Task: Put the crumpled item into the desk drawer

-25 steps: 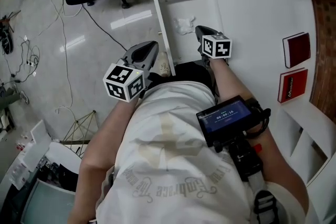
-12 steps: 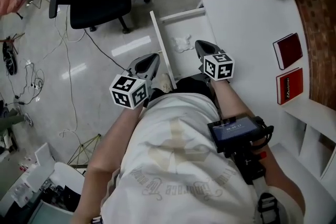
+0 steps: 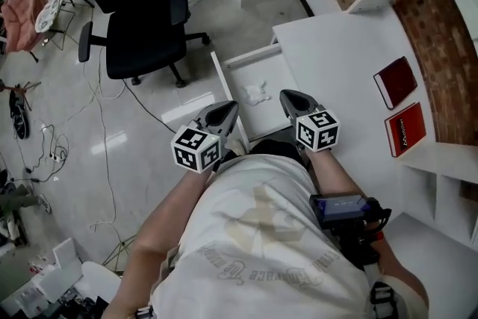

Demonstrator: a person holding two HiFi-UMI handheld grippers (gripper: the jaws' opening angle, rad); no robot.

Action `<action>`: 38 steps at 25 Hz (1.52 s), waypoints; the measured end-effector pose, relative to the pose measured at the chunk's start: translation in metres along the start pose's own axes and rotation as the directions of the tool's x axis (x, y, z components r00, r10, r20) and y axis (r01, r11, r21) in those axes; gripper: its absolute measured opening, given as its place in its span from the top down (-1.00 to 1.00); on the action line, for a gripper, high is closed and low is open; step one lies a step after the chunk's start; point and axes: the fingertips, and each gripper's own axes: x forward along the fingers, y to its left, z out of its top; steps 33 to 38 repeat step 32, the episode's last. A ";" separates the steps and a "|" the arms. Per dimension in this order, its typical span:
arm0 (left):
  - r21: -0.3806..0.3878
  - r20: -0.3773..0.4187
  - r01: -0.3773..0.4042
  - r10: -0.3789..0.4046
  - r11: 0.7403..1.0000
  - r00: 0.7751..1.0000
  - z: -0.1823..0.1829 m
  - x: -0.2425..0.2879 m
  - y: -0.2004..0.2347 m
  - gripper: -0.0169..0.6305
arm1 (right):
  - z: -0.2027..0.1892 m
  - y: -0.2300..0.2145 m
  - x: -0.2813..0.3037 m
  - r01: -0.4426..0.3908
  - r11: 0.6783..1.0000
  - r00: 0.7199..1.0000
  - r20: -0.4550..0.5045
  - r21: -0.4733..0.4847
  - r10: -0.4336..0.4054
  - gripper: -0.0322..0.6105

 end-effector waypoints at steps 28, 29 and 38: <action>0.102 -0.039 0.130 -0.126 0.986 0.991 -0.021 -0.007 -0.048 0.86 | -0.035 0.023 -0.075 0.090 0.996 0.994 0.066 0.016 -0.091 0.83; 0.102 -0.038 0.128 -0.124 0.987 0.992 -0.021 -0.007 -0.047 0.86 | -0.036 0.024 -0.075 0.090 0.996 0.994 0.064 0.013 -0.091 0.83; 0.103 -0.038 0.126 -0.122 0.987 0.992 -0.021 -0.005 -0.046 0.86 | -0.038 0.022 -0.075 0.093 0.996 0.994 0.061 0.009 -0.093 0.83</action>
